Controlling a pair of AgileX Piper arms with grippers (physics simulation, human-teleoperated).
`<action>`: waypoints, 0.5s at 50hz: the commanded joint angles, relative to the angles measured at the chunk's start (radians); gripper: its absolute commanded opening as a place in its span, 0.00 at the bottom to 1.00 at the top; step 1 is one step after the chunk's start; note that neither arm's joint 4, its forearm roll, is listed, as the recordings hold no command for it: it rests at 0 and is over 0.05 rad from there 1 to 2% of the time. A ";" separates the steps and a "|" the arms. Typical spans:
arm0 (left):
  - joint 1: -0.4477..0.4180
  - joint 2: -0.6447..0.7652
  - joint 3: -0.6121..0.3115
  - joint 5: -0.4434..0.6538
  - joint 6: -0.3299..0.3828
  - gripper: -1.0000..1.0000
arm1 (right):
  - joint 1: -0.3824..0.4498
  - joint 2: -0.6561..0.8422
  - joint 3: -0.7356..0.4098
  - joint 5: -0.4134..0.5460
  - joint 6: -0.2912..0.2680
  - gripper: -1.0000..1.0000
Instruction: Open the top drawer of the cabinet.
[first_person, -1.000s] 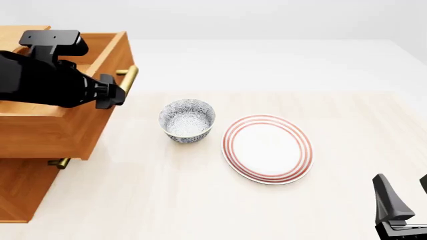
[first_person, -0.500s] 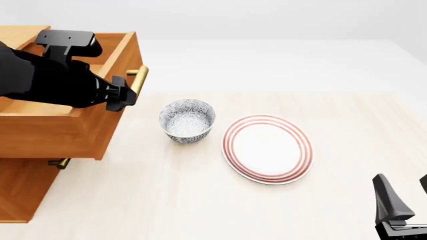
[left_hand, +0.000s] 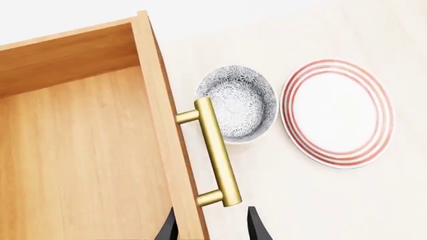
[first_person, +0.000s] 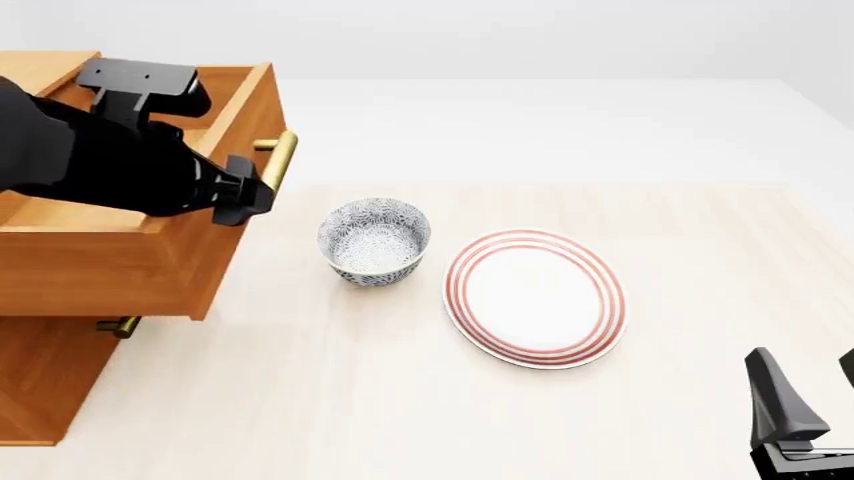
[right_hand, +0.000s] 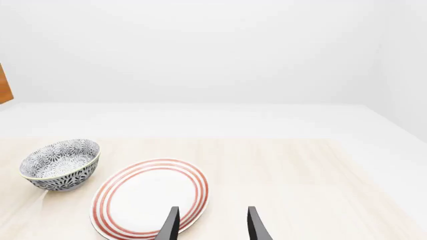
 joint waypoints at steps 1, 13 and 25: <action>-0.025 0.002 0.008 0.029 0.040 1.00 | 0.000 0.000 0.000 0.000 0.000 1.00; 0.001 -0.022 -0.018 0.071 0.063 1.00 | 0.000 0.000 0.000 0.000 0.000 1.00; 0.015 -0.051 -0.037 0.104 0.079 1.00 | 0.000 0.000 0.000 0.000 0.000 1.00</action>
